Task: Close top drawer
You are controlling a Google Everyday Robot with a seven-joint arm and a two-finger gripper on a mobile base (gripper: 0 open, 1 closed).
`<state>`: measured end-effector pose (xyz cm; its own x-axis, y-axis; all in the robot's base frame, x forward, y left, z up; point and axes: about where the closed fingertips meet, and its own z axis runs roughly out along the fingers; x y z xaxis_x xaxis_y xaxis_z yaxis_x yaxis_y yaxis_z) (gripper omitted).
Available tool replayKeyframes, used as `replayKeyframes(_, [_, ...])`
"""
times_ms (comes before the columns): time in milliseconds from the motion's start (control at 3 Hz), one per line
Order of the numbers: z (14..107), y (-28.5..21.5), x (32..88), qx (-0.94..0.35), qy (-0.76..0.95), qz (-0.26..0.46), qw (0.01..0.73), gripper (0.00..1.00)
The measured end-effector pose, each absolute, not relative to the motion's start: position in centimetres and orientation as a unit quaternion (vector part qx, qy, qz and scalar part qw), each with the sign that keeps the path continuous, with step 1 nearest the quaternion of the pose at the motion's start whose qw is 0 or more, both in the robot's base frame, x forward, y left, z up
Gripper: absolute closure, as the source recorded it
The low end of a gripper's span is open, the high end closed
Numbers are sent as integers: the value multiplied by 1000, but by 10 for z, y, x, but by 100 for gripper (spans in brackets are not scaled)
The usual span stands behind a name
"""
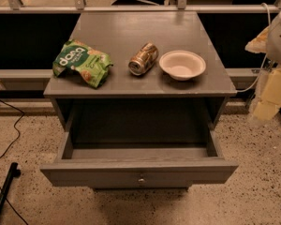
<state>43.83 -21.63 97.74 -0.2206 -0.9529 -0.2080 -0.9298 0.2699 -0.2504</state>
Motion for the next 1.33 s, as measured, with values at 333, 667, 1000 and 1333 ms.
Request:
replayKeyframes(333, [977, -216, 438, -603, 780, -36, 161, 0])
replayKeyframes(667, [938, -203, 438, -625, 762, 2, 169, 0])
replayKeyframes(1000, [860, -185, 427, -642, 740, 70, 188, 18])
replayKeyframes(1333, [783, -171, 405, -653, 723, 116, 195, 42])
